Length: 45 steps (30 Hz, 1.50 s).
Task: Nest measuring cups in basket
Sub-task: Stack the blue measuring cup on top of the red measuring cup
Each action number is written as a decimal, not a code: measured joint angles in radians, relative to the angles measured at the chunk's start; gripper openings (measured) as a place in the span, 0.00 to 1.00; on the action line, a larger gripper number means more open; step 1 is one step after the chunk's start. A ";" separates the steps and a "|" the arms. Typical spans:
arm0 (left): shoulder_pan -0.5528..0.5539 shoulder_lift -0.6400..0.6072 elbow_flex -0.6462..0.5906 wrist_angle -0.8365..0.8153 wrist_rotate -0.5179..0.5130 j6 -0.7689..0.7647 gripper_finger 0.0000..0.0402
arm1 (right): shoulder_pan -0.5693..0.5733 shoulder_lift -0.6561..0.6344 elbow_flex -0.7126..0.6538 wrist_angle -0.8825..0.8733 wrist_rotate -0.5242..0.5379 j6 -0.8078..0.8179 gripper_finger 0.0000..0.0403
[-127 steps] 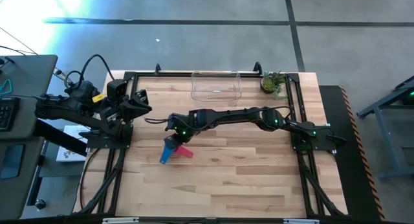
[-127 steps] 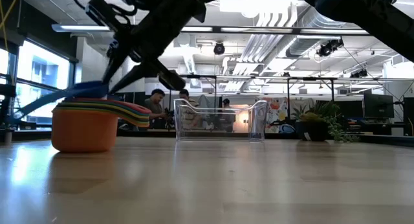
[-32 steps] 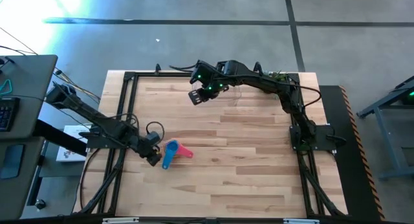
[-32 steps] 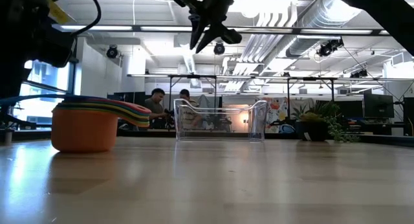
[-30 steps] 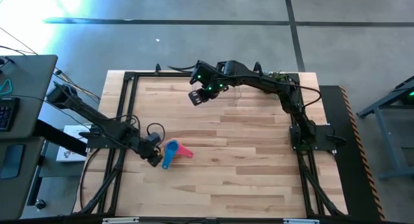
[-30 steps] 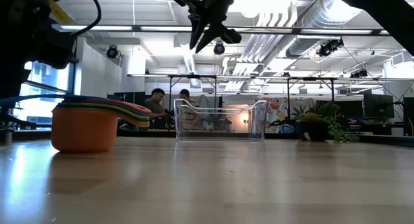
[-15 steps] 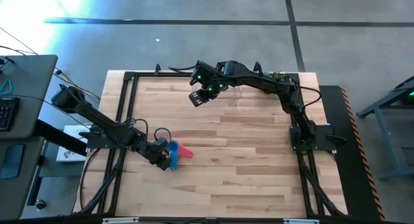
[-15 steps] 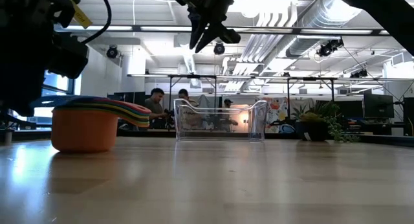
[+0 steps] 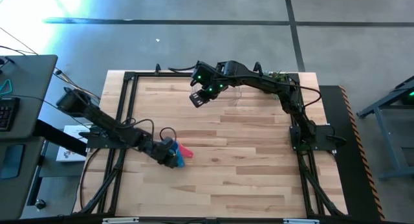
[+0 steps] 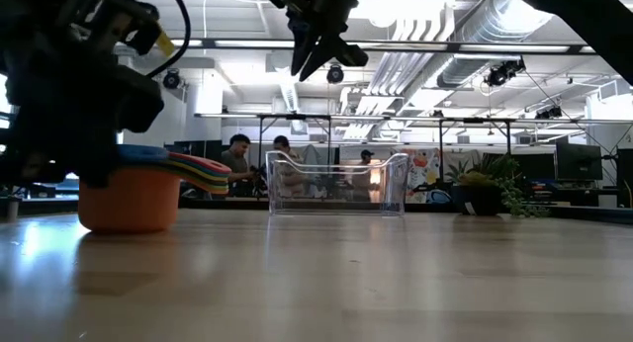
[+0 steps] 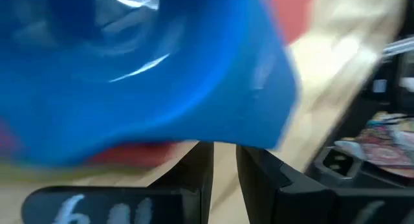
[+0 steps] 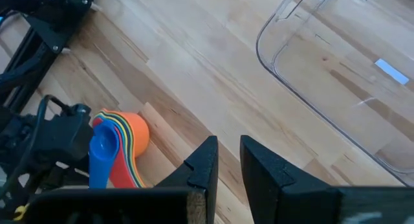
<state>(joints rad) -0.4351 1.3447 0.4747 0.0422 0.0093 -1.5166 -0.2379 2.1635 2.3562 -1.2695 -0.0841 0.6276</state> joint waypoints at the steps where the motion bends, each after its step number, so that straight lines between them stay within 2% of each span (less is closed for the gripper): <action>1: 0.006 0.007 0.000 0.029 0.000 0.000 0.14 | 0.000 0.000 0.000 -0.001 0.000 0.000 0.14; 6: 0.031 0.015 0.002 0.101 -0.007 0.007 0.14 | 0.000 0.000 0.000 -0.006 -0.001 -0.007 0.14; 21: 0.082 0.016 0.001 0.152 -0.052 0.037 0.14 | 0.000 0.000 0.000 -0.006 -0.003 -0.023 0.14; 31: 0.082 0.010 0.075 0.159 0.022 0.163 0.14 | 0.031 -0.019 -0.001 -0.012 0.001 0.016 0.14; 36: 0.084 -0.043 0.090 0.156 0.043 0.238 0.14 | 0.084 -0.057 -0.001 -0.013 0.032 0.079 0.14; 45: 0.169 -0.259 0.091 0.090 0.077 0.398 0.14 | 0.203 -0.099 -0.001 0.010 0.054 0.212 0.14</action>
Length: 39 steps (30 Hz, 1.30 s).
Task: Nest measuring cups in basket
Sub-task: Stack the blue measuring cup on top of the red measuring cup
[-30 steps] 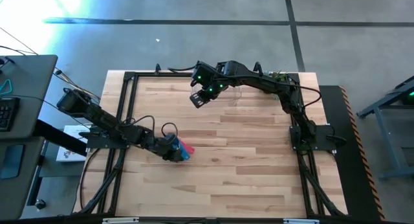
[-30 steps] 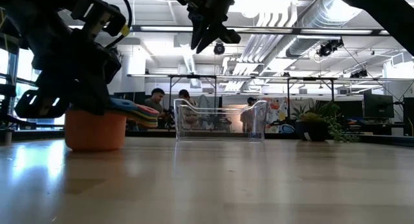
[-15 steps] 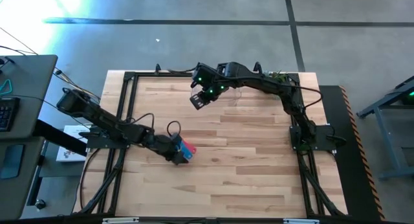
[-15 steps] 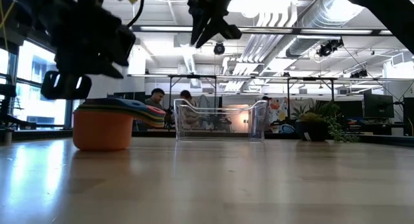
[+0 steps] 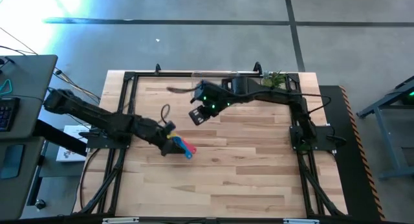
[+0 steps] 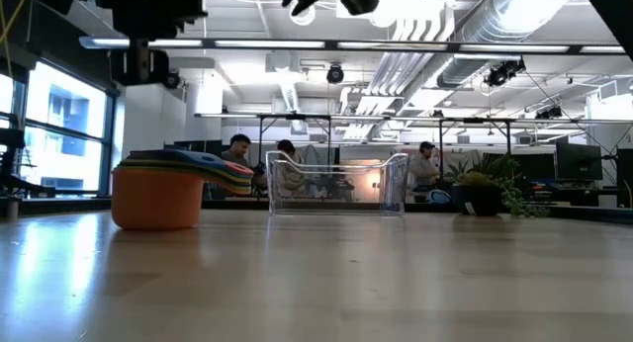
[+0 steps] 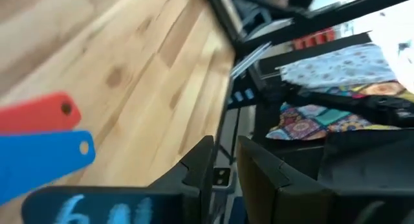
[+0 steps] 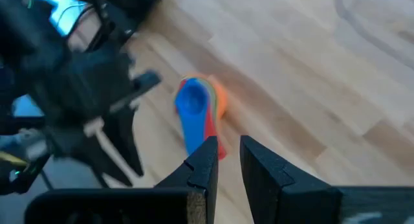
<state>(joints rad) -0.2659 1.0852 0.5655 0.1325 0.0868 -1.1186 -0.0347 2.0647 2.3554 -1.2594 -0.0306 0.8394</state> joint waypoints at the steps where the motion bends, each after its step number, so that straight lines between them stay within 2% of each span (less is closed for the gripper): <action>1: 0.012 -0.025 0.000 -0.009 0.006 0.017 0.14 | 0.014 -0.001 0.000 0.000 0.000 0.015 0.14; 4: 0.042 -0.102 0.000 -0.031 0.018 0.068 0.14 | 0.059 -0.002 0.000 0.008 0.017 0.049 0.14; 9: 0.102 -0.223 0.000 -0.030 0.057 0.124 0.14 | 0.136 -0.002 -0.003 0.067 0.118 0.103 0.14; 17: 0.196 -0.388 0.000 -0.031 0.164 0.146 0.14 | 0.231 0.000 -0.050 0.394 0.189 0.106 0.14; 25: 0.301 -0.482 -0.001 -0.025 0.287 0.144 0.14 | 0.265 0.085 -0.049 0.695 0.220 0.120 0.14; 39: 0.472 -0.521 -0.001 -0.035 0.456 0.125 0.14 | 0.306 0.264 -0.049 0.694 0.154 0.400 0.14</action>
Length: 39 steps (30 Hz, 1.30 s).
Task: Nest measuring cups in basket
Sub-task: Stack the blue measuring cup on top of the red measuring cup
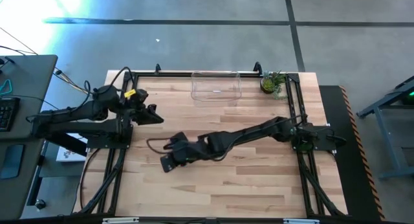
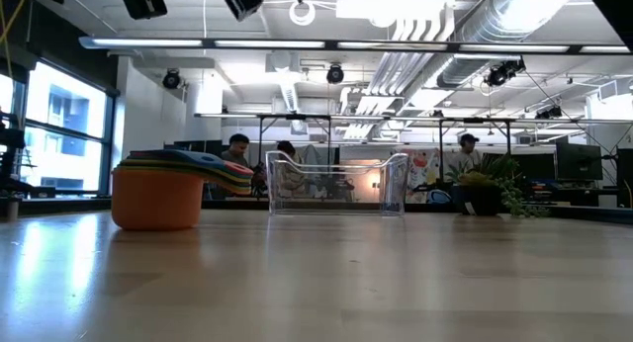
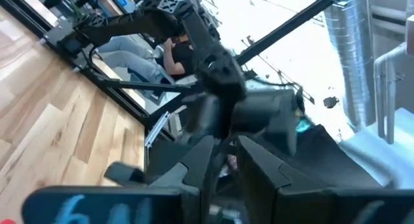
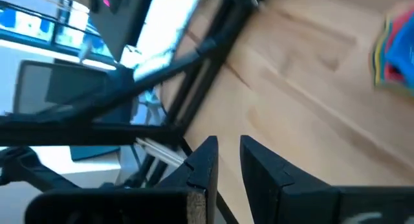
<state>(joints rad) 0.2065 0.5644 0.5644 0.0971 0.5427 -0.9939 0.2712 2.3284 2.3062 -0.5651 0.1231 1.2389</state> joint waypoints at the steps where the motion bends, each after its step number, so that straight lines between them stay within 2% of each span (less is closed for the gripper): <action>1: 0.007 0.000 0.000 0.000 0.008 0.000 0.14 | 0.003 0.010 0.000 -0.003 -0.007 0.017 0.14; 12: 0.030 0.000 0.000 -0.008 0.017 0.000 0.14 | 0.018 0.089 0.000 -0.147 -0.032 0.148 0.14; 19: 0.030 0.000 0.000 -0.023 0.017 0.001 0.14 | 0.018 0.138 0.000 -0.161 -0.072 0.199 0.14; 25: 0.030 0.000 0.000 -0.029 0.017 0.001 0.14 | 0.013 0.152 0.001 -0.194 -0.025 0.246 0.14; 39: 0.030 0.000 0.000 -0.028 0.015 0.004 0.14 | -0.016 0.166 0.000 -0.311 -0.003 0.290 0.14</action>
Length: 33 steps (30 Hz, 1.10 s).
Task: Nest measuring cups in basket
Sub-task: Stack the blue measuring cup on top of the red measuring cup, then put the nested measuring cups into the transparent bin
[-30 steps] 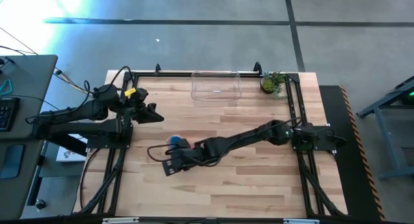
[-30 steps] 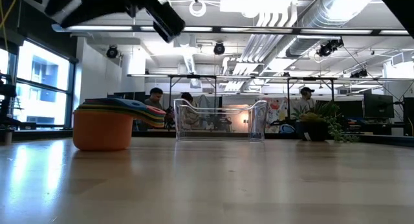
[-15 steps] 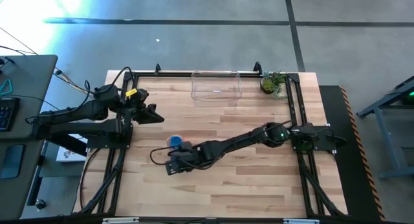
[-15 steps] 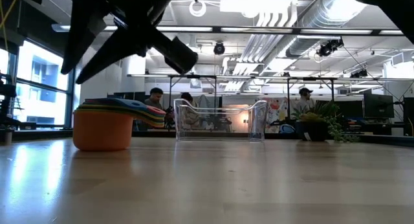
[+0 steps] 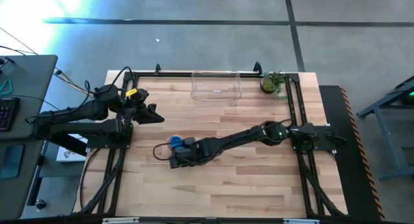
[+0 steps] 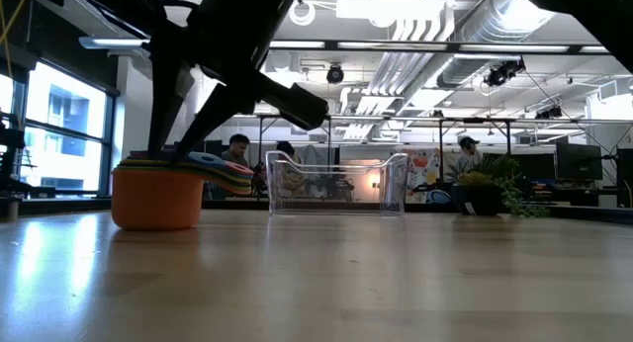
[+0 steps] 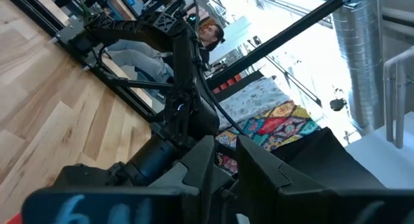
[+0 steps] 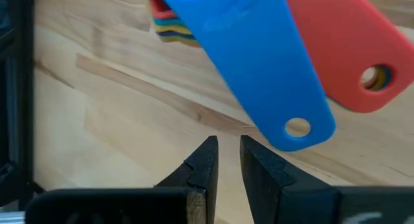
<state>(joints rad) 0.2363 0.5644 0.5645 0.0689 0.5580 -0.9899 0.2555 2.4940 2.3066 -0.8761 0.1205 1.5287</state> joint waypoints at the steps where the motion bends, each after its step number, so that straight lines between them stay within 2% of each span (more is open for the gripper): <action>1: 0.000 0.000 0.000 0.000 0.000 0.000 0.14 | -0.001 0.000 0.000 -0.008 -0.001 0.001 0.14; 22: 0.000 0.000 0.000 -0.005 0.000 0.007 0.14 | -0.027 0.000 0.000 -0.082 0.025 0.017 0.14; 33: 0.000 0.000 0.000 -0.005 0.008 0.016 0.14 | -0.024 -0.017 0.003 -0.086 -0.010 0.015 0.14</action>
<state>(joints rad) 0.2363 0.5644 0.5644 0.0635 0.5664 -0.9741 0.2314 2.4770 2.3100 -0.9620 0.1107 1.5440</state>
